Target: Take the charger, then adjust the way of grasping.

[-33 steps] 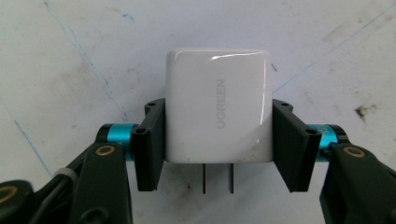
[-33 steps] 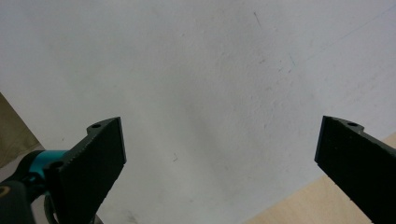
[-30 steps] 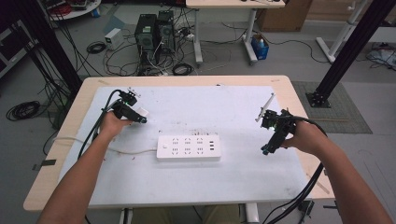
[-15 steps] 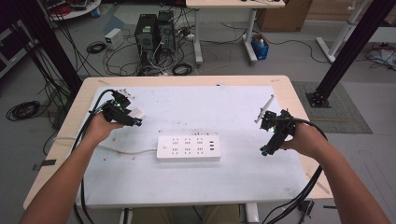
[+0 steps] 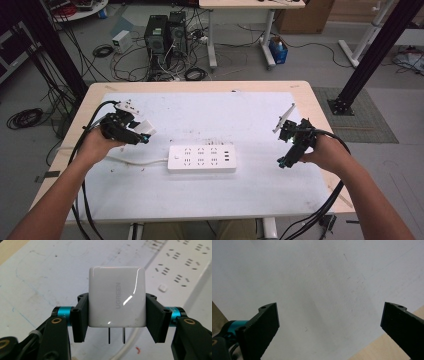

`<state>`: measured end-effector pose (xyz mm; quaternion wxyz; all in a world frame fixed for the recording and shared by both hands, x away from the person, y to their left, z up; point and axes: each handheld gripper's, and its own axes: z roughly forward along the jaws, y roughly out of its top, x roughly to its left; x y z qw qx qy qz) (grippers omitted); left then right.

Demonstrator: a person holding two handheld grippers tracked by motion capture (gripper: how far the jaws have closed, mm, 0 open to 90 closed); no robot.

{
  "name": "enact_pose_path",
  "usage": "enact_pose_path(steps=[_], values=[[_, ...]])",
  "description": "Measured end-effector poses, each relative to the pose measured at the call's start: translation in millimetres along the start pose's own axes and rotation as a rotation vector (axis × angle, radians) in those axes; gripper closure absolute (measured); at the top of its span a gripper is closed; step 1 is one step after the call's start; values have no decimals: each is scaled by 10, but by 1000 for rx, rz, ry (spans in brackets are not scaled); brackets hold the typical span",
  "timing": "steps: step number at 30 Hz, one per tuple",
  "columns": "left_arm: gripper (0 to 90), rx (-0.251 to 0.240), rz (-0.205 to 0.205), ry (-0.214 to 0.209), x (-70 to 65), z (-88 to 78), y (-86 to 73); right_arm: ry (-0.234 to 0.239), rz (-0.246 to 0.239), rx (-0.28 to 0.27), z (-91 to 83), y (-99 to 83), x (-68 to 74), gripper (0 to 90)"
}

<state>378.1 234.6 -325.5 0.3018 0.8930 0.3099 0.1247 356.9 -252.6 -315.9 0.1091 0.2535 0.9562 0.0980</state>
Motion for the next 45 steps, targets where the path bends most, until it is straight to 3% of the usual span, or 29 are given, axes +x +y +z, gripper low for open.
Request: enact_pose_path(steps=[4,6,7,15,21,22,27,35,41,45], values=[[427,-17,21,-31,-181,-101,12,0,1,-18,-11,-2,45,12],[428,-17,21,-31,-181,-101,12,-5,4,-26,-22,1,62,12],[428,-30,32,-48,-265,-125,20,-7,4,-37,-42,0,87,12],[427,-22,63,-54,-423,-165,53,-32,11,-38,-72,-8,146,12],[427,-17,81,-60,-428,-192,85,-29,16,-46,-80,9,163,12],[426,-14,86,-71,-424,-192,111,-23,43,-64,-80,27,157,12],[427,-21,91,-86,-417,-158,130,-4,73,-79,-52,57,163,12],[426,-33,103,-103,-435,-92,166,32,117,-115,-23,103,174,12],[426,-24,115,-112,-469,-29,156,47,121,-126,7,113,177,12],[426,-28,120,-127,-491,11,148,83,154,-158,30,103,180,12]])
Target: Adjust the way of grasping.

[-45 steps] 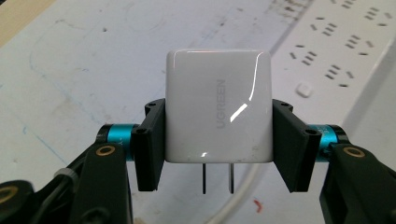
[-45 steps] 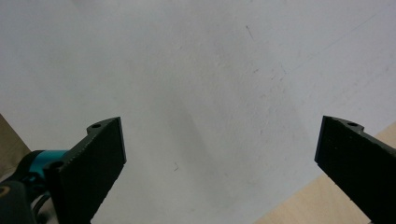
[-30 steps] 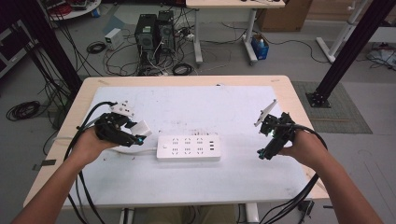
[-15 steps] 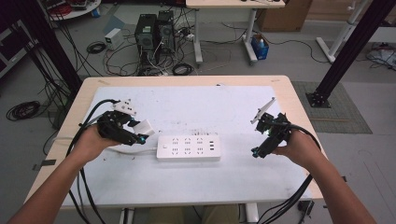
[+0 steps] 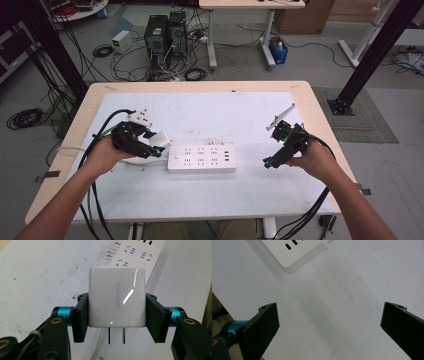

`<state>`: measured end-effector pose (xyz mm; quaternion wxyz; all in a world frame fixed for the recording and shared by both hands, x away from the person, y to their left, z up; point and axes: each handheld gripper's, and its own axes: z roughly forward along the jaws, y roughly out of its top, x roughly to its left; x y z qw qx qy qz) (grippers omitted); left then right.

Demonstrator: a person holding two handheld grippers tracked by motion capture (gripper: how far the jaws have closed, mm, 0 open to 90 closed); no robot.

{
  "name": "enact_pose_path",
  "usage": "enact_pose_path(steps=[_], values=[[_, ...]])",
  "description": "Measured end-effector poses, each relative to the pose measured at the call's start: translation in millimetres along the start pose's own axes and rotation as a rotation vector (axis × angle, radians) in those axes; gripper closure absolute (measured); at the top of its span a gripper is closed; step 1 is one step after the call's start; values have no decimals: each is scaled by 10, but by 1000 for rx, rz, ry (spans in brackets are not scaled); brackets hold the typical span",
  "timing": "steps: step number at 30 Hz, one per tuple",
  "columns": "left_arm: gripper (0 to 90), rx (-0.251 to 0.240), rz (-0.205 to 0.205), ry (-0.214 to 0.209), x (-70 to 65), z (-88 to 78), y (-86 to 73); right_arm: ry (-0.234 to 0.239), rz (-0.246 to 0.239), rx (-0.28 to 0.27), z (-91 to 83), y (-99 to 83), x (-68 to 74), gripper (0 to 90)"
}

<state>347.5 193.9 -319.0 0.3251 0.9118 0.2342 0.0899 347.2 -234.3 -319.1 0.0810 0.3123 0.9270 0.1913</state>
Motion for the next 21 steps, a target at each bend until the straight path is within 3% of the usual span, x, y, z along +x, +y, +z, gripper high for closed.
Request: enact_pose_path(steps=[8,12,21], values=[[426,9,28,-24,-56,113,42,70,106,-55,44,-61,7,13],[426,18,40,-37,-76,139,45,129,178,-86,46,-90,-8,35],[426,17,61,-54,-100,163,46,191,250,-102,107,-142,-8,35]])
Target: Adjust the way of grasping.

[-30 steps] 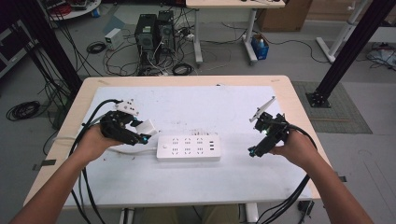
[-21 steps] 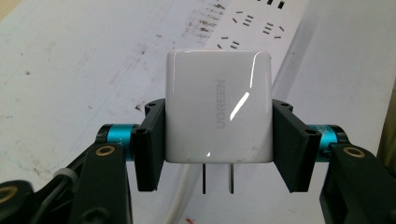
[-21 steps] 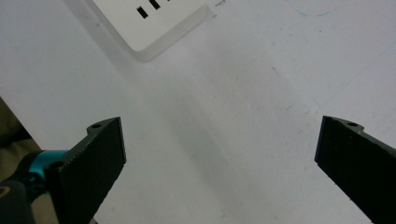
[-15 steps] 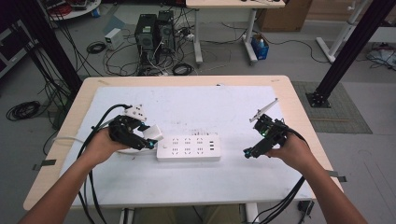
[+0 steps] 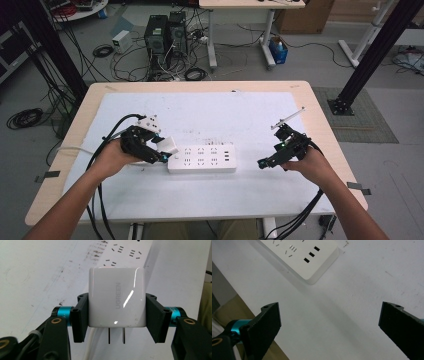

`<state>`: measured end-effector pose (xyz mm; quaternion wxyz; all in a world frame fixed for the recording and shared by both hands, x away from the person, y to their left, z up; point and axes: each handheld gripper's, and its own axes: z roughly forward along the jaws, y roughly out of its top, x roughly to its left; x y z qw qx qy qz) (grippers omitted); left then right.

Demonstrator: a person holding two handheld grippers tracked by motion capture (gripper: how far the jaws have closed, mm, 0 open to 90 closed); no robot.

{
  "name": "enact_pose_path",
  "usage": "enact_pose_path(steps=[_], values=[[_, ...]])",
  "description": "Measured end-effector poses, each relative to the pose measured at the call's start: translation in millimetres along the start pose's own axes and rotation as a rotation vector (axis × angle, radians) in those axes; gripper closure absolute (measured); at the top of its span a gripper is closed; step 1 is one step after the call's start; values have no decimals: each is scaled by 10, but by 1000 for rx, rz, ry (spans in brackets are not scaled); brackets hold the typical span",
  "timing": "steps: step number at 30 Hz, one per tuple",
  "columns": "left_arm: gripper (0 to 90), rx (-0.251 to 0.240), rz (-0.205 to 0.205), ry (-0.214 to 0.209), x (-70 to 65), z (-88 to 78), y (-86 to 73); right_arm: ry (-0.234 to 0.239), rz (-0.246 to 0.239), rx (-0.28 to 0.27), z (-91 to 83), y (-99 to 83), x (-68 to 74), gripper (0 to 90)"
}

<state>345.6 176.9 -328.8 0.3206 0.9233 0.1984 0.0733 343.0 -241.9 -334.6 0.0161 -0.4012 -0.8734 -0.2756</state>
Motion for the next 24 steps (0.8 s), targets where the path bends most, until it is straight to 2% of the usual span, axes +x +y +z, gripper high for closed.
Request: enact_pose_path(steps=[3,11,15,19,20,22,24], values=[[426,0,8,-4,-13,11,4,17,25,-8,-1,-8,-14,35],[427,-29,68,-33,-66,71,14,86,96,-41,-1,-36,-14,35],[427,-36,97,-43,-90,87,23,85,104,-35,0,-41,-13,35],[427,-54,145,-53,-110,95,27,101,136,-44,-18,-45,-21,35],[427,-54,145,-53,-110,95,27,103,135,-46,-19,-45,-24,35],[427,-62,180,-62,-118,100,31,106,141,-46,-20,-45,-21,35],[427,-66,184,-67,-128,108,33,110,147,-45,-22,-44,-17,35]])
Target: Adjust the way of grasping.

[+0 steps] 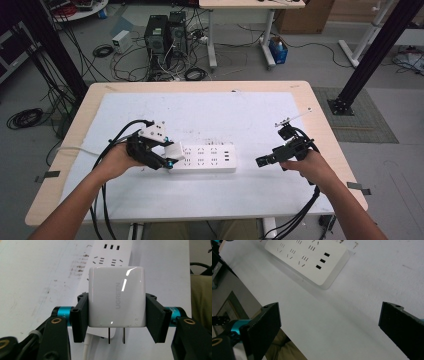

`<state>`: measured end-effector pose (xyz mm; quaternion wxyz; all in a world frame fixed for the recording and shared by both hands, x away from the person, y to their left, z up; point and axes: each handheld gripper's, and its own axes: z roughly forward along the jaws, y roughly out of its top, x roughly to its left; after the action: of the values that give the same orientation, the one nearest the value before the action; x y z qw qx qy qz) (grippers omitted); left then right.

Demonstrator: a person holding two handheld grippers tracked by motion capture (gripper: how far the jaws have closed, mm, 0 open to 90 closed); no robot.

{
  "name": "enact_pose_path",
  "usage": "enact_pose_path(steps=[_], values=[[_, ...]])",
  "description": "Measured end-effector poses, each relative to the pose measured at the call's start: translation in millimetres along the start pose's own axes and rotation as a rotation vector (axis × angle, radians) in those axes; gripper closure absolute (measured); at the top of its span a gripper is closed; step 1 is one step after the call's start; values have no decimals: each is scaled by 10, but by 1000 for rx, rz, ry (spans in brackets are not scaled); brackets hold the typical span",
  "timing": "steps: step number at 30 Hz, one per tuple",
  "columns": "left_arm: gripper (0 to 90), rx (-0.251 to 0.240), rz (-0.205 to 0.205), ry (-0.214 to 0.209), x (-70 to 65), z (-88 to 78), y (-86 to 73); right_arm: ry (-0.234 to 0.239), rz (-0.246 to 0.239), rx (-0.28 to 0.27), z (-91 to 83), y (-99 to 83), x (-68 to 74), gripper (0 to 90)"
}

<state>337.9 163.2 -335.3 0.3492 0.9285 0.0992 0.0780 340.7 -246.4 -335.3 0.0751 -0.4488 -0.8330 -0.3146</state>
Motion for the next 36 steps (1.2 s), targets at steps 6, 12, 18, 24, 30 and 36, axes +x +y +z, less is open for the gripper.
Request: enact_pose_path(steps=[6,12,18,24,30,36], values=[[426,0,24,-8,-11,43,20,30,36,-12,-4,3,0,35],[426,4,37,-13,-9,74,36,74,101,-27,10,-18,-14,35],[426,-16,36,-13,-27,99,52,108,149,-40,13,-31,-27,35],[426,-23,50,-22,-46,118,74,158,210,-51,24,-38,-33,35],[426,-32,63,-29,-60,159,114,174,247,-45,45,-27,-4,35],[426,-50,64,-35,-64,200,173,184,260,-43,61,-8,25,36]])
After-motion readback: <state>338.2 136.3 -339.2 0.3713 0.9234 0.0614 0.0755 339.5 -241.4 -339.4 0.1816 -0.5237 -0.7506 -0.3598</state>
